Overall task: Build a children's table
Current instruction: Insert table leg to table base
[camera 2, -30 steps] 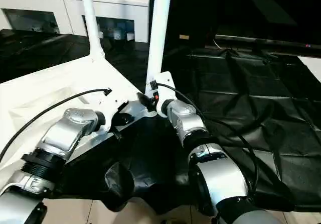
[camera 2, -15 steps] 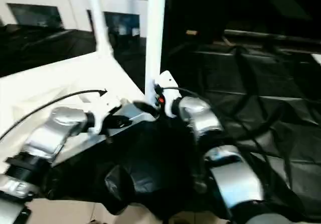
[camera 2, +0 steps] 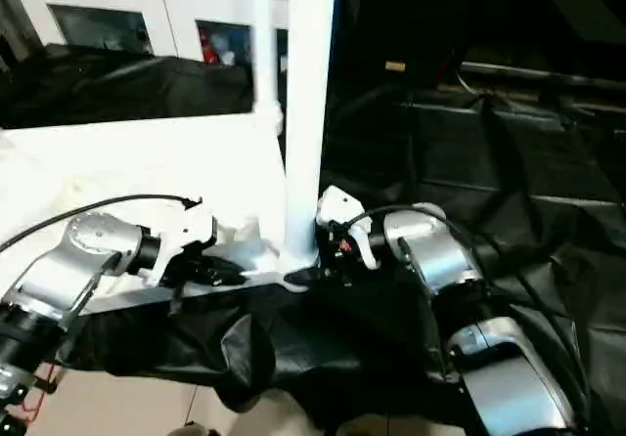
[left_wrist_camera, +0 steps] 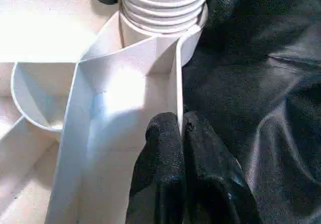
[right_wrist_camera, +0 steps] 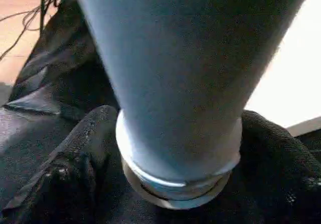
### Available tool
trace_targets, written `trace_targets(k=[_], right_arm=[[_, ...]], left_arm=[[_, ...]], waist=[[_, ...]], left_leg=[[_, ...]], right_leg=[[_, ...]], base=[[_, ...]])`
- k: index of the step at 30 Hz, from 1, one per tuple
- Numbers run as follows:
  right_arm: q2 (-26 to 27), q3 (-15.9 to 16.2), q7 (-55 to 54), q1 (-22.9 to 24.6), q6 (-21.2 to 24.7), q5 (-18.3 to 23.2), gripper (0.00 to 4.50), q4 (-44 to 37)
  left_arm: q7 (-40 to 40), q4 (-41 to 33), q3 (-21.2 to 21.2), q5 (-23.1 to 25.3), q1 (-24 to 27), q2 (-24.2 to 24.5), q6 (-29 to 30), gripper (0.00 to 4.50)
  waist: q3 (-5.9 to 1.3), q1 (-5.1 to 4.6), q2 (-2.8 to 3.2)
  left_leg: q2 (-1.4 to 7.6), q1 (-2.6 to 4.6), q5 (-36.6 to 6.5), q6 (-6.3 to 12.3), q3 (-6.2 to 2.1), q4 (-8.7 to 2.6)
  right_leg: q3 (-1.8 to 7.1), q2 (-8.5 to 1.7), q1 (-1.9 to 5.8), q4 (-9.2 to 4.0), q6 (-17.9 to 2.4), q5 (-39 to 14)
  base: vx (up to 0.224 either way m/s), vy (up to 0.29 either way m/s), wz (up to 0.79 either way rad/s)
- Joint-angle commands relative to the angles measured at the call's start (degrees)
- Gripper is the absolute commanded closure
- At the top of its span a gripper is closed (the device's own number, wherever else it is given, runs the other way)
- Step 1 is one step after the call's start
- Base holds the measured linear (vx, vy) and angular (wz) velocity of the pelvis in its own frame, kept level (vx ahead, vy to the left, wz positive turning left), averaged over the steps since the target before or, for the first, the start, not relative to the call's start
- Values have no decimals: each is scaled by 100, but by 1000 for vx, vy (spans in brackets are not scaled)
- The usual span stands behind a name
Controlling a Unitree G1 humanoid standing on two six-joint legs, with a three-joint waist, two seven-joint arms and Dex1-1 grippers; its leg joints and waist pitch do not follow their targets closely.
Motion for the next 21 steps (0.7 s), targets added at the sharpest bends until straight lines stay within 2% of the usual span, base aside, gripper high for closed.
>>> trace_targets(k=[1, 4, 6, 8, 17, 21], right_arm=[[65, 66, 36, 44, 123, 56, 88, -266], [65, 80, 79, 98, 235, 105, 122, -412], [56, 97, 112, 145, 309, 156, 122, -494], [64, 107, 115, 181, 348, 174, 154, -519], [226, -1, -234, 419, 569, 212, 165, -608], [526, -265, -992, 421, 601, 219, 165, -310]], left_arm=[[-312, -187, -154, -207, -54, -83, -194, 450], [-356, -169, -156, -221, -56, -71, -229, 450], [-388, -139, -158, -216, -48, -74, -273, 450], [-393, -111, -163, -198, -37, -77, -300, 450], [-237, -28, -139, -164, 8, -219, -334, 450], [166, 96, -3, -174, -61, -484, -249, 450]], waist=[[-438, -2, 76], [-446, -4, 84], [-447, 8, 71], [-450, 9, 70], [-447, 71, 73], [-418, 54, 72]], left_leg=[[110, 36, -1250, 188, 34, -365], [109, 33, -1183, 199, 38, -355], [104, 31, -1146, 199, 35, -355], [106, 35, -1148, 196, 36, -352], [102, 44, -1141, 155, 39, -348], [78, 55, -1454, 17, 23, -362]], right_leg=[[237, -277, 362, -327, -1348, -1181], [233, -279, 361, -312, -1399, -1050], [232, -277, 374, -312, -1385, -1054], [233, -281, 371, -309, -1371, -1077], [238, -282, 364, -318, -1295, -1188], [238, -296, 353, -381, -1128, -1782]], base=[[0, 0, 0], [0, 0, 0], [0, 0, 0], [0, 0, 0], [0, 0, 0], [0, 0, 0]])
